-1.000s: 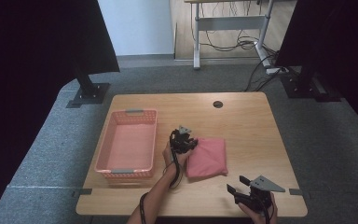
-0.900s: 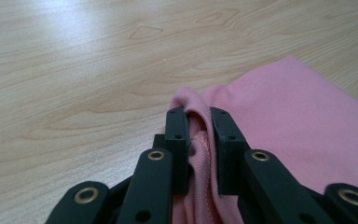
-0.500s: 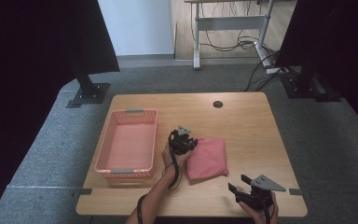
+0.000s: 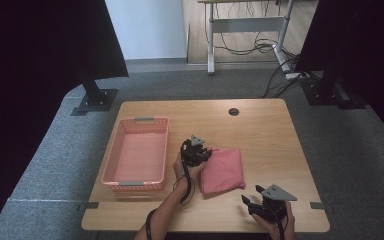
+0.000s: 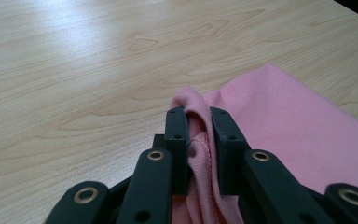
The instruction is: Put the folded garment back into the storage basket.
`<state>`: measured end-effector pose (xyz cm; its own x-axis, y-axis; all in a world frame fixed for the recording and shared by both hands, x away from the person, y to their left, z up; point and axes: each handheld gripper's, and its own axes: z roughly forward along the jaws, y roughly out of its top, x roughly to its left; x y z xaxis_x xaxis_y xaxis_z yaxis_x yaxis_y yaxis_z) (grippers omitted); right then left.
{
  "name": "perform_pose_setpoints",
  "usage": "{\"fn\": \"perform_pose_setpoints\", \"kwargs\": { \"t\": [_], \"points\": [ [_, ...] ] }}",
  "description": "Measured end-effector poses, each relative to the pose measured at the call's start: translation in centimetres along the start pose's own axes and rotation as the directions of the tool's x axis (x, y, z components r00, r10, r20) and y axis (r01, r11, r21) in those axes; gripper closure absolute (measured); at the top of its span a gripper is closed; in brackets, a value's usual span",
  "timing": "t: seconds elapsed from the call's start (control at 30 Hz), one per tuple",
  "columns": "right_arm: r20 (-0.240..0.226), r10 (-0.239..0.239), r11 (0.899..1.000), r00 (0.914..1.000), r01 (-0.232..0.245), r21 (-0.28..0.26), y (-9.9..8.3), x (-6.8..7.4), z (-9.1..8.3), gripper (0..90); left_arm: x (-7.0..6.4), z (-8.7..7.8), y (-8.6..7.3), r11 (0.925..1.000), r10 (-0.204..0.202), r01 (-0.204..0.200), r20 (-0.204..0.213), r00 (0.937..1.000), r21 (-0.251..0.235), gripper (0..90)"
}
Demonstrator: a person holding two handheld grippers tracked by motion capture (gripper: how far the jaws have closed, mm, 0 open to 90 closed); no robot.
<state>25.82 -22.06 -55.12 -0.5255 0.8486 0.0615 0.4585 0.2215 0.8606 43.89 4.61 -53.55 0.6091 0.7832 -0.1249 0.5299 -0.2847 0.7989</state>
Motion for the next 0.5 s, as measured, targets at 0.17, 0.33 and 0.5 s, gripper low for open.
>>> {"fn": "perform_pose_setpoints", "kwargs": {
  "t": [0.17,0.33,0.5],
  "points": [
    [0.006,-0.018,1.0,0.9998,0.018,0.024,0.2,-0.3,0.7,32.6,0.0,0.1,-0.3,1.0,-0.006,0.006,0.001,1.0,0.003,77.6],
    [0.02,-0.045,0.998,0.9988,0.044,0.042,0.5,-0.4,1.5,32.5,-0.1,0.2,-0.3,1.0,-0.007,0.007,0.004,1.0,-0.001,77.6],
    [0.021,-0.069,0.995,0.9974,0.068,0.067,0.7,-0.4,2.4,32.5,-0.1,0.3,-0.2,0.9999,-0.01,0.01,0.011,0.9999,-0.004,77.6]
  ]
}}
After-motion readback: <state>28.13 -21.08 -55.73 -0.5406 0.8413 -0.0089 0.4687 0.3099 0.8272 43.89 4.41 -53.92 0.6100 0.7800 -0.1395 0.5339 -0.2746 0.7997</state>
